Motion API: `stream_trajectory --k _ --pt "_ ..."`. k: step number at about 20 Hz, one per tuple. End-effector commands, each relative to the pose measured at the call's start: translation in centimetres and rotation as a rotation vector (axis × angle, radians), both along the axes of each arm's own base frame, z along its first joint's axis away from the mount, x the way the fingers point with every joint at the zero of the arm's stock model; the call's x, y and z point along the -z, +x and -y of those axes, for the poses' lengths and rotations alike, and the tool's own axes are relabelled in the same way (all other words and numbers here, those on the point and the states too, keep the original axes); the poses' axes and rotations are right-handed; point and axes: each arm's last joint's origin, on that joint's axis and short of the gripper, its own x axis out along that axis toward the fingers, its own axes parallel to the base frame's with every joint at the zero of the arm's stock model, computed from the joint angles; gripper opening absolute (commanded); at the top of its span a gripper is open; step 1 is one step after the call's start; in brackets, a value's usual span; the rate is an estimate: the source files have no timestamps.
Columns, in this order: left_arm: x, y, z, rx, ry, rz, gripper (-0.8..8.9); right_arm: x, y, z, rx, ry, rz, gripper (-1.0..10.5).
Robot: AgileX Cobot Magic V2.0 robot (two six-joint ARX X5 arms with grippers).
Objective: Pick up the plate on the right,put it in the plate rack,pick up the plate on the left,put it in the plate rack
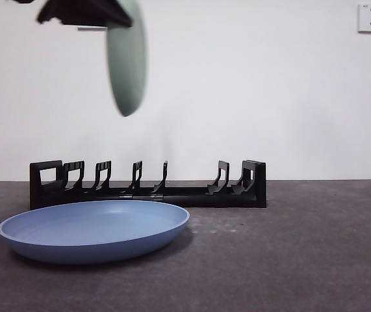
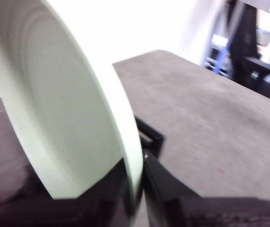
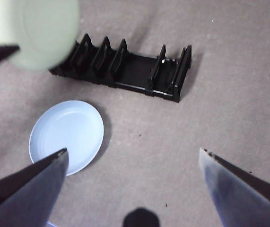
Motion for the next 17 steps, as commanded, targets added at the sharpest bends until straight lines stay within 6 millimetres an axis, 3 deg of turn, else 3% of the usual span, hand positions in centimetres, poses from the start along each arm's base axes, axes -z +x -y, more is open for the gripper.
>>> stream_trajectory --k 1,4,8,12,17 --pt "-0.2 0.6 -1.7 -0.041 -0.032 0.007 -0.08 1.2 0.4 -0.1 -0.018 -0.018 -0.060 4.7" --pt "-0.2 1.3 -4.1 -0.081 -0.046 0.011 -0.08 3.1 1.2 -0.5 -0.061 0.015 -0.130 4.7" --pt "0.4 2.2 -5.8 -0.108 -0.052 -0.008 -0.08 5.9 2.5 -0.8 -0.084 0.034 -0.200 4.7" --pt "2.0 3.5 -6.1 -0.099 -0.026 -0.041 -0.08 8.1 3.2 -1.0 -0.082 0.024 -0.259 4.7" --pt "4.6 5.6 -5.9 -0.098 -0.009 -0.081 -0.08 9.1 3.4 -1.0 -0.082 0.020 -0.286 4.7"
